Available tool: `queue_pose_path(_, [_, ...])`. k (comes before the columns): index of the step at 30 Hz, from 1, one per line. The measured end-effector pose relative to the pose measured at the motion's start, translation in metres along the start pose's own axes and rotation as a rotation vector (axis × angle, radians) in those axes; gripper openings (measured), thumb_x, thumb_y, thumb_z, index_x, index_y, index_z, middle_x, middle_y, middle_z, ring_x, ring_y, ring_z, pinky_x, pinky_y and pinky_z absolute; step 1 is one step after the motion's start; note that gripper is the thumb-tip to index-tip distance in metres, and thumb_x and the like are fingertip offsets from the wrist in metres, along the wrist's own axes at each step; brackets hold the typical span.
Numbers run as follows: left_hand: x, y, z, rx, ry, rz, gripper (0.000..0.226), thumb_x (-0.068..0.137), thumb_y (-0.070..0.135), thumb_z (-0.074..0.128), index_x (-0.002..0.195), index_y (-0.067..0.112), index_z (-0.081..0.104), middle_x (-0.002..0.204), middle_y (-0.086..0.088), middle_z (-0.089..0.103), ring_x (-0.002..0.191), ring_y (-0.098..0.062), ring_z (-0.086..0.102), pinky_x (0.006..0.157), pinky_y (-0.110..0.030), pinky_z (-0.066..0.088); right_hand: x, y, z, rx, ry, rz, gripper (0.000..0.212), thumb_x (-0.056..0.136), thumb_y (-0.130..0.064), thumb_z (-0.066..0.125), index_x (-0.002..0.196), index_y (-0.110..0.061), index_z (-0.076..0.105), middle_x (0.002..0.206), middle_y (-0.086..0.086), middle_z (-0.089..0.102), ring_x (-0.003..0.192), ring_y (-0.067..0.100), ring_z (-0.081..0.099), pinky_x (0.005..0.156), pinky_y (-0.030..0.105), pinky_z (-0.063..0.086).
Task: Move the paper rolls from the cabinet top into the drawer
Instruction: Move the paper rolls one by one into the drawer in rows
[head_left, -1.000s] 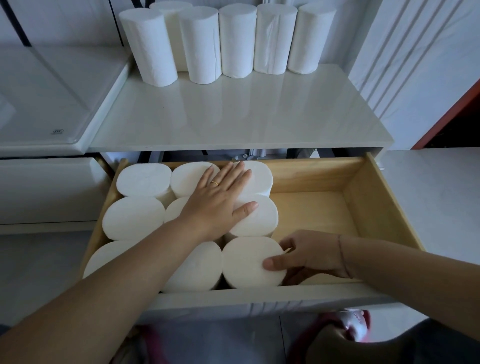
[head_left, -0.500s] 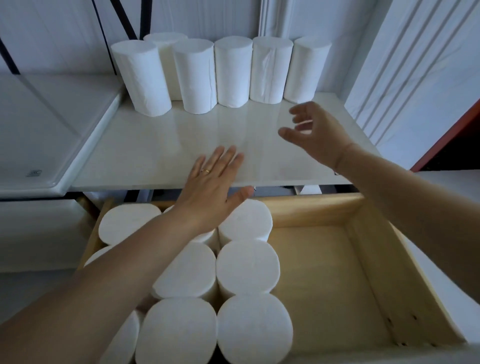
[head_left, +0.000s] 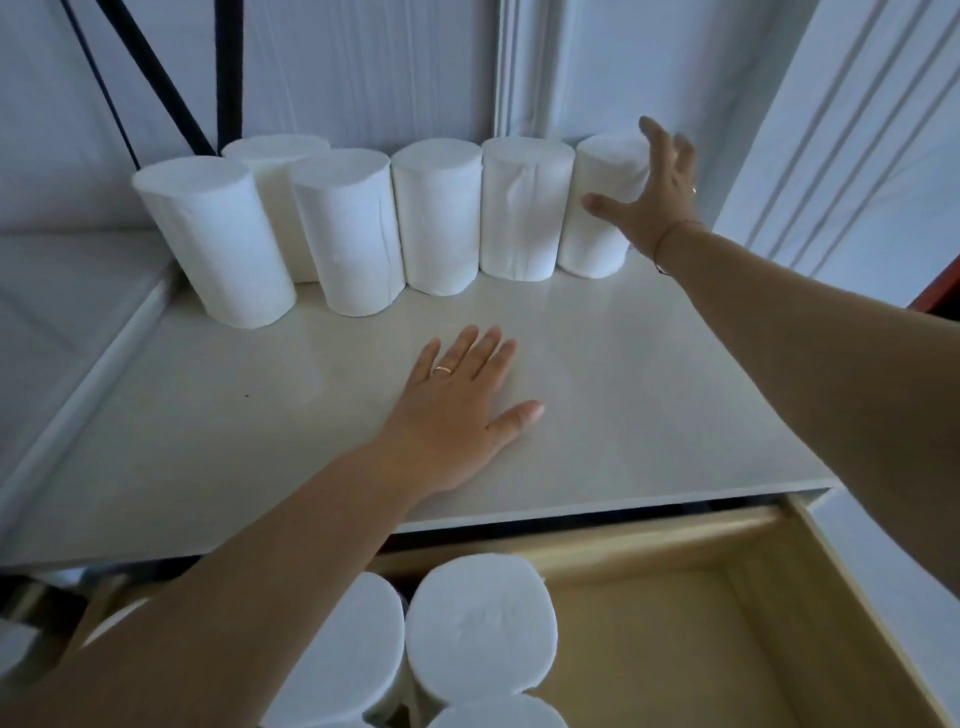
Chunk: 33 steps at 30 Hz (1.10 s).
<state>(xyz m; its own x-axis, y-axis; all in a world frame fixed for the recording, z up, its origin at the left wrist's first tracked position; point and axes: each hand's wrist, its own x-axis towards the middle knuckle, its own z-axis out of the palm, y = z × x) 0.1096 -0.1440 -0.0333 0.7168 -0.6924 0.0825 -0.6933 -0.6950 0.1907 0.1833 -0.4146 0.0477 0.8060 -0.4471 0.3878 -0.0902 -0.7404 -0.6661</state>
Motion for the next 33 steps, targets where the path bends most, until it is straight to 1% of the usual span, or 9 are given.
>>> queue_pose_path(4, [0.012,-0.001,0.006,-0.019,-0.020,-0.019,0.082,0.077,0.071,0.002,0.147,0.030,-0.003,0.157,0.011,-0.009,0.141,-0.005,-0.014,0.114,-0.035,-0.012,0.015,0.011,0.005,0.139,-0.028,0.013,0.087,0.072,-0.039,0.075,0.144,-0.032,0.027,0.149,0.005,0.019,0.125,0.019,0.035,0.099,0.050,0.045])
queue_pose_path(7, [0.012,-0.002,0.009,-0.009,-0.056,-0.033,0.085,0.075,0.073,0.000,0.147,0.030,-0.003,0.157,0.011,-0.009,0.142,-0.005,-0.013,0.114,-0.036,-0.011,0.020,0.008,0.012,0.242,-0.012,0.051,0.085,0.064,-0.042,0.075,0.137,-0.029,0.034,0.136,0.002,0.035,0.118,0.020,0.044,0.096,0.047,0.048])
queue_pose_path(10, [0.013,-0.001,0.010,0.011,-0.068,-0.032,0.085,0.075,0.072,0.000,0.147,0.030,-0.002,0.157,0.011,-0.009,0.142,-0.005,-0.012,0.115,-0.036,-0.010,0.019,0.001,0.016,0.316,0.043,0.096,0.081,0.055,-0.043,0.076,0.125,-0.028,0.039,0.127,0.000,0.042,0.109,0.018,0.050,0.090,0.043,0.051])
queue_pose_path(15, [0.006,0.002,0.006,0.007,-0.099,-0.042,0.077,0.081,0.068,0.005,0.147,0.029,-0.004,0.157,0.011,-0.011,0.141,-0.005,-0.014,0.115,-0.036,-0.010,-0.006,-0.004,0.006,0.294,0.060,0.055,0.069,0.060,-0.034,0.074,0.119,-0.024,0.040,0.124,0.004,0.044,0.103,0.020,0.053,0.084,0.037,0.054])
queue_pose_path(18, [-0.011,0.009,0.005,0.002,-0.095,-0.043,0.075,0.084,0.066,0.008,0.147,0.028,-0.003,0.157,0.010,-0.011,0.142,-0.006,-0.014,0.115,-0.036,-0.011,-0.040,-0.007,-0.008,0.306,0.002,0.022,0.065,0.062,-0.035,0.075,0.117,-0.028,0.039,0.124,0.007,0.047,0.102,0.022,0.057,0.074,0.032,0.054])
queue_pose_path(21, [-0.036,0.018,0.005,-0.022,-0.085,-0.030,0.078,0.082,0.068,0.005,0.148,0.028,-0.002,0.157,0.010,-0.010,0.141,-0.005,-0.014,0.115,-0.035,-0.011,-0.088,-0.013,-0.030,0.317,-0.054,-0.019,0.065,0.062,-0.040,0.076,0.114,-0.034,0.037,0.121,0.005,0.050,0.096,0.016,0.058,0.066,0.024,0.051])
queue_pose_path(24, [-0.065,0.029,0.005,-0.014,-0.075,-0.034,0.080,0.080,0.069,0.002,0.148,0.027,-0.002,0.157,0.009,-0.009,0.142,-0.006,-0.014,0.113,-0.033,-0.012,-0.142,-0.023,-0.055,0.303,-0.103,-0.050,0.069,0.060,-0.045,0.076,0.115,-0.035,0.037,0.115,0.000,0.052,0.093,0.014,0.059,0.069,0.027,0.053])
queue_pose_path(29, [-0.119,0.051,0.004,0.012,-0.020,0.004,0.079,0.079,0.070,-0.006,0.146,0.029,-0.010,0.155,0.011,-0.017,0.139,-0.005,-0.023,0.114,-0.033,-0.013,-0.237,-0.037,-0.105,0.327,-0.234,-0.111,0.070,0.063,-0.032,0.080,0.118,-0.029,0.036,0.121,0.004,0.049,0.105,0.021,0.057,0.083,0.044,0.055])
queue_pose_path(33, [-0.158,0.066,0.011,0.015,-0.028,0.058,0.075,0.079,0.070,-0.011,0.142,0.030,-0.018,0.148,0.015,-0.025,0.133,-0.001,-0.033,0.112,-0.031,-0.018,-0.304,-0.039,-0.134,0.304,-0.297,-0.127,0.070,0.057,-0.042,0.078,0.112,-0.039,0.035,0.119,-0.018,0.045,0.107,0.014,0.054,0.083,0.038,0.054])
